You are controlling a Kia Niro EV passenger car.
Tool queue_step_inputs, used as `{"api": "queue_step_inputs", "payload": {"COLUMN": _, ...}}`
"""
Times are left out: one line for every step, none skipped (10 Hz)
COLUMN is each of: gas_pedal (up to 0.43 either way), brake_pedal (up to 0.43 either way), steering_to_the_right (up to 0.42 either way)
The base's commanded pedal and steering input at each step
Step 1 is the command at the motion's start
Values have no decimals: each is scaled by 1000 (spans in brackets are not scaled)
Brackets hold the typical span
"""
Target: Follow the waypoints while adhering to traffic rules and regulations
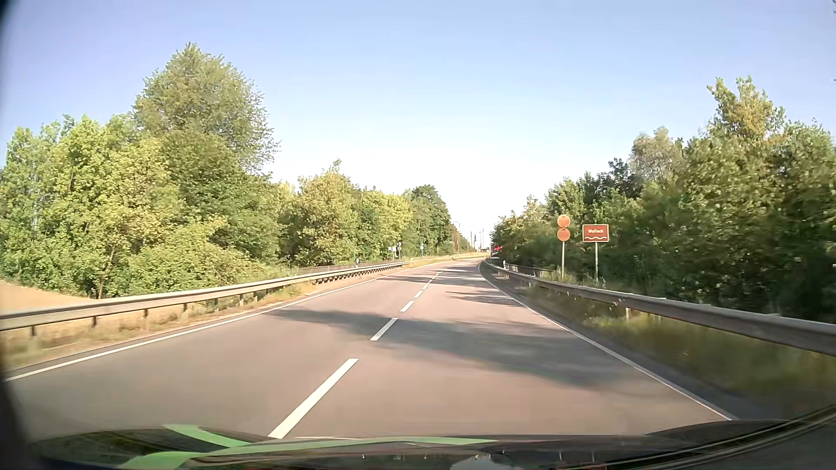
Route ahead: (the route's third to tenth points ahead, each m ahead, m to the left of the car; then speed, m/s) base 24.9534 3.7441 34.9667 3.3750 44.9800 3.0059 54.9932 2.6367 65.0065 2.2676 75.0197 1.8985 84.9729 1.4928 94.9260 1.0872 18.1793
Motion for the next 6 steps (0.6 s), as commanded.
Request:
{"api": "queue_step_inputs", "payload": {"gas_pedal": 260, "brake_pedal": 0, "steering_to_the_right": -3}}
{"api": "queue_step_inputs", "payload": {"gas_pedal": 260, "brake_pedal": 0, "steering_to_the_right": -3}}
{"api": "queue_step_inputs", "payload": {"gas_pedal": 260, "brake_pedal": 0, "steering_to_the_right": -2}}
{"api": "queue_step_inputs", "payload": {"gas_pedal": 268, "brake_pedal": 0, "steering_to_the_right": 0}}
{"api": "queue_step_inputs", "payload": {"gas_pedal": 268, "brake_pedal": 0, "steering_to_the_right": 0}}
{"api": "queue_step_inputs", "payload": {"gas_pedal": 268, "brake_pedal": 0, "steering_to_the_right": 0}}
